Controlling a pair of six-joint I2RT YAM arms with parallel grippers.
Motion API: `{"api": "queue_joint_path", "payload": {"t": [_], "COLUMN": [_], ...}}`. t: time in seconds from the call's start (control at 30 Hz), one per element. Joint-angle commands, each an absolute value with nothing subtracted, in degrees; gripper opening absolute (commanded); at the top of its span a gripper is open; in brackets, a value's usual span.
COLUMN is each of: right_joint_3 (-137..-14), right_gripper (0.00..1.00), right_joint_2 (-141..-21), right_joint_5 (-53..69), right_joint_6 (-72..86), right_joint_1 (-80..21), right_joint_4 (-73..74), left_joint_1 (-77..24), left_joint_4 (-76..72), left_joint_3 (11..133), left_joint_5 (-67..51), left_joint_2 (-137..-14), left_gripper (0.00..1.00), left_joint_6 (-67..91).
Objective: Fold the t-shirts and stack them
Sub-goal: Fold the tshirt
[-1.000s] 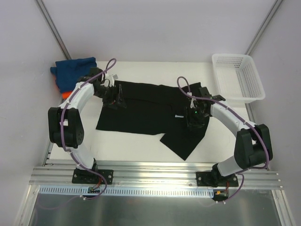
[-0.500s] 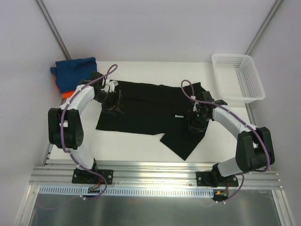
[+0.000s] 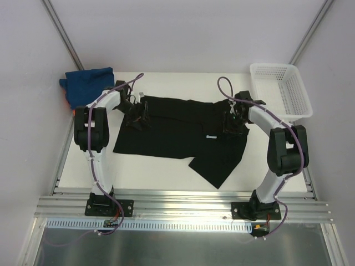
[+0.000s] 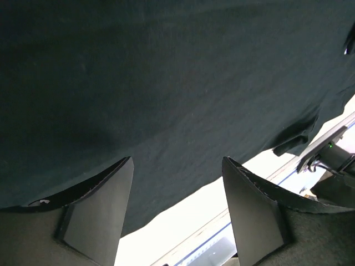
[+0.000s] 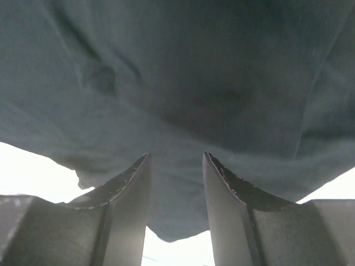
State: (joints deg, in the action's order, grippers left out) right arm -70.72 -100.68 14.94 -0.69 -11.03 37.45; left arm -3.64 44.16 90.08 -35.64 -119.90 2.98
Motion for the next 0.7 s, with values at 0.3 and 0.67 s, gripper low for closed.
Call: {"api": "queue_joint_path", "payload": {"t": [0.3, 0.67], "right_joint_3": [-78.7, -85.5], "right_gripper": [0.45, 0.45], "right_joint_2": [-110.5, -116.9], "right_joint_5": [14.9, 14.3], "right_joint_6": [-1.4, -2.1], "right_joint_1": [-8.8, -7.6], "right_joint_4": [38.5, 39.4], "left_joint_1": [-2.5, -2.5], "left_joint_4": [46.2, 46.1], "left_joint_3": [95.7, 99.7], "left_joint_5": [-37.5, -37.9], "left_joint_2": [-123.8, -127.8], "left_gripper": [0.66, 0.66], "left_joint_6": [4.2, 4.8]}}
